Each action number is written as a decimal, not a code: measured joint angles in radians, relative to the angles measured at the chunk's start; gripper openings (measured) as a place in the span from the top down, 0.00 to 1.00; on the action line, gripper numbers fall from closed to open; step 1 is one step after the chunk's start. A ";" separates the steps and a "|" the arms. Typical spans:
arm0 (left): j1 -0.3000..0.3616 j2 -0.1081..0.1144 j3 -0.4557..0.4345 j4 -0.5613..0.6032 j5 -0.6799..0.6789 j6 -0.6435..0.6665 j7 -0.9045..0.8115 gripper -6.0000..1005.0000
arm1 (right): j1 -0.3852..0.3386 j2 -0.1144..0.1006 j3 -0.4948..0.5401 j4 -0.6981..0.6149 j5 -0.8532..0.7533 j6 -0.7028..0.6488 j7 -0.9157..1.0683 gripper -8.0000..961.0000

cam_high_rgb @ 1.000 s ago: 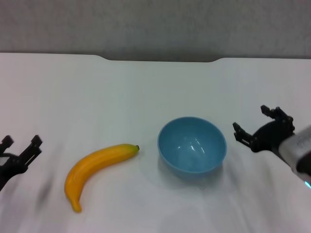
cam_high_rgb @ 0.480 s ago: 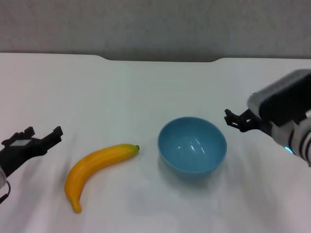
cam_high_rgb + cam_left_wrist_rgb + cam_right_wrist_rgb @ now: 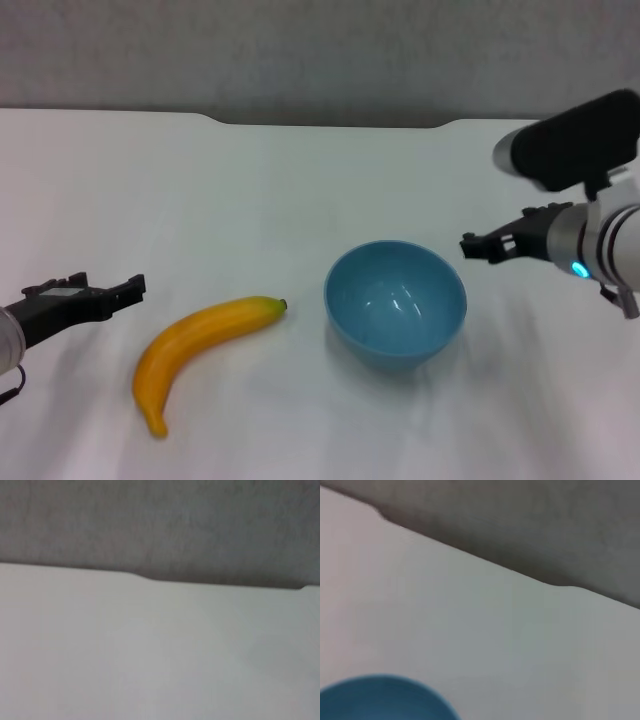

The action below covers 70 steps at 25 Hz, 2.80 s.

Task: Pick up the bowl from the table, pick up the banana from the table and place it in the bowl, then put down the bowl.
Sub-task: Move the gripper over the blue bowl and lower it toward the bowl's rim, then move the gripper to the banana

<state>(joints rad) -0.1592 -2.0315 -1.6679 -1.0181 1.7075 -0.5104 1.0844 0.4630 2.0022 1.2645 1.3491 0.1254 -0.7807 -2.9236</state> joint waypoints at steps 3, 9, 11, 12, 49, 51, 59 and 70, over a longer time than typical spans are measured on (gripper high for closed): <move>-0.021 0.000 -0.034 -0.022 0.162 -0.031 -0.142 0.11 | 0.021 0.000 0.032 -0.016 0.020 -0.003 0.022 0.11; -0.052 -0.005 -0.073 -0.028 0.303 -0.070 -0.250 0.11 | 0.048 0.000 0.038 -0.058 0.111 0.054 0.061 0.12; -0.053 -0.006 -0.073 -0.029 0.304 -0.066 -0.249 0.11 | 0.090 -0.001 0.038 -0.104 0.158 0.030 0.052 0.12; -0.055 -0.006 -0.073 -0.028 0.305 -0.064 -0.247 0.11 | 0.112 -0.001 0.038 -0.130 0.175 0.016 0.050 0.12; -0.061 -0.010 -0.055 -0.031 0.303 -0.039 -0.241 0.11 | 0.422 0.011 -0.080 -0.692 0.497 0.113 -0.050 0.26; -0.060 -0.010 -0.055 -0.031 0.300 -0.039 -0.240 0.11 | 0.428 0.012 -0.093 -0.702 0.498 0.110 -0.049 0.27; -0.051 -0.010 -0.055 -0.033 0.293 -0.027 -0.239 0.11 | 0.436 0.012 -0.170 -0.701 0.495 0.131 -0.053 0.42; -0.051 -0.010 -0.055 -0.033 0.291 -0.019 -0.239 0.11 | 0.424 0.012 -0.202 -0.685 0.497 0.174 -0.048 0.78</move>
<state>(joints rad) -0.2101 -2.0417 -1.7226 -1.0506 1.9988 -0.5293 0.8453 0.8866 2.0140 1.0629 0.6642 0.6223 -0.6067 -2.9714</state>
